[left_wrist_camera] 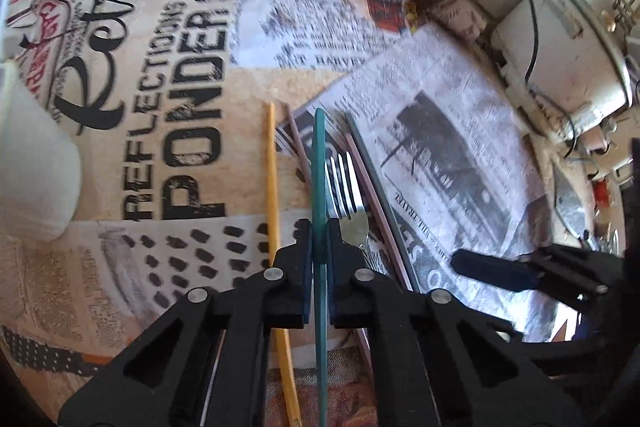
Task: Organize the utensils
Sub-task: 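Grasp the teal stick with the left tool, then grasp the silver fork with the right tool while the left tool holds the teal stick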
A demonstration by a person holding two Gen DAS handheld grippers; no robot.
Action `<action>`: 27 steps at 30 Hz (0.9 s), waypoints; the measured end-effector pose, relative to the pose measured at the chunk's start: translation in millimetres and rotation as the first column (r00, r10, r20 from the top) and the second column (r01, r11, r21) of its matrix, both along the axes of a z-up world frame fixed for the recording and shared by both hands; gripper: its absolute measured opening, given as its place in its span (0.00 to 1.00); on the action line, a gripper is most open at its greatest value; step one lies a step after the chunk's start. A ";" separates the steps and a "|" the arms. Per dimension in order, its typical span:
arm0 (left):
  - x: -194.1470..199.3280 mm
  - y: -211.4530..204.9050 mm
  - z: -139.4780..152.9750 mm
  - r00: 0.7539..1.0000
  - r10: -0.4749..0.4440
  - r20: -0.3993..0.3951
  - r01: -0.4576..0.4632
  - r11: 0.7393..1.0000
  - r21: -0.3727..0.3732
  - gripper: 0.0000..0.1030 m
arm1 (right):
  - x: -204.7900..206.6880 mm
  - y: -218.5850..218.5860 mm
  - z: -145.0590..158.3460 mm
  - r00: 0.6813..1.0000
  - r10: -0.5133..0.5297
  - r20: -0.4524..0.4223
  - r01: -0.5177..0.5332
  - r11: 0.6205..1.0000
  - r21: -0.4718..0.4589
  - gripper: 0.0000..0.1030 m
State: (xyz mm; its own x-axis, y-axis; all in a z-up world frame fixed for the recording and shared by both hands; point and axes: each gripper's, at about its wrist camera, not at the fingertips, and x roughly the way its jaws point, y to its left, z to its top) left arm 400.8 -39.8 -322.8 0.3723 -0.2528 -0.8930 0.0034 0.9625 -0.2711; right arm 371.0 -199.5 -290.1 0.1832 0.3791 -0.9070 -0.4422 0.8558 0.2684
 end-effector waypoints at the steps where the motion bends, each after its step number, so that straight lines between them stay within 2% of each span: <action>1: -2.6 4.2 4.2 1.000 0.013 0.011 -0.013 1.000 -0.002 0.04 | 0.8 3.8 -1.3 1.000 0.003 -0.002 -0.003 1.000 0.002 0.31; 3: -8.7 11.7 11.9 0.999 0.039 0.033 -0.039 0.999 0.001 0.04 | 3.0 12.0 -3.8 1.000 0.010 -0.001 -0.010 1.000 -0.003 0.27; 7: -24.8 30.6 27.1 0.992 0.101 0.079 -0.101 0.995 -0.003 0.04 | 15.3 26.7 -7.0 1.000 0.008 0.016 -0.008 1.000 -0.022 0.27; 10: -34.2 38.9 33.3 0.987 0.122 0.103 -0.124 0.992 0.016 0.04 | 29.4 32.9 -6.3 1.000 -0.005 0.006 0.005 1.000 0.001 0.27; 19: -46.0 55.1 30.7 0.981 0.161 0.107 -0.163 0.987 0.008 0.04 | 55.9 53.2 -7.0 0.997 -0.059 0.046 0.060 0.998 -0.022 0.27; 23: -49.3 58.5 33.0 0.979 0.165 0.119 -0.168 0.986 0.019 0.04 | 57.0 58.9 -15.1 0.997 -0.062 0.040 0.064 0.997 -0.048 0.21; 27: -52.5 62.2 33.9 0.978 0.171 0.122 -0.174 0.985 0.019 0.04 | 52.4 58.5 -21.0 0.997 -0.059 0.045 0.061 0.997 -0.049 0.21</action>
